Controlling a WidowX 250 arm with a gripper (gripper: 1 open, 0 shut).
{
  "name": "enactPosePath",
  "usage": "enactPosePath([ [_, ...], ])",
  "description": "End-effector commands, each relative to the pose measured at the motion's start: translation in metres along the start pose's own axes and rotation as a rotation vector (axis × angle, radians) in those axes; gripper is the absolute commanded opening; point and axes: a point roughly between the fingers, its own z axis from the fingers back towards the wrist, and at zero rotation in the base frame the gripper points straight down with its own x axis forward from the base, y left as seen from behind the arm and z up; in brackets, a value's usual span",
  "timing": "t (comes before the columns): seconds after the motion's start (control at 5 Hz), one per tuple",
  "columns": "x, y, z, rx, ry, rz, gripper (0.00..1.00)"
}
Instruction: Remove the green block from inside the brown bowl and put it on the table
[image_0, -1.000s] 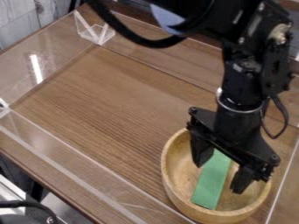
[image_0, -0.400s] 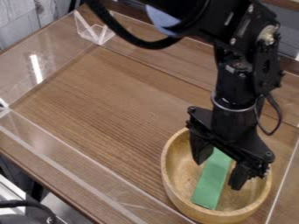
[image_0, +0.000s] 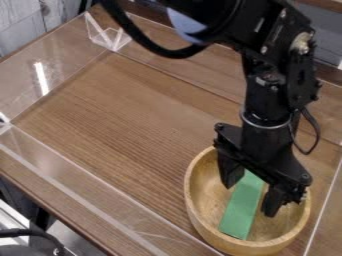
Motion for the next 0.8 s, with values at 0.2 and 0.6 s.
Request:
enactPosePath([
  [0.2, 0.007, 0.003, 0.001, -0.013, -0.034, -0.001, 1.0],
  [0.6, 0.009, 0.005, -0.008, -0.018, -0.032, -0.002, 1.0],
])
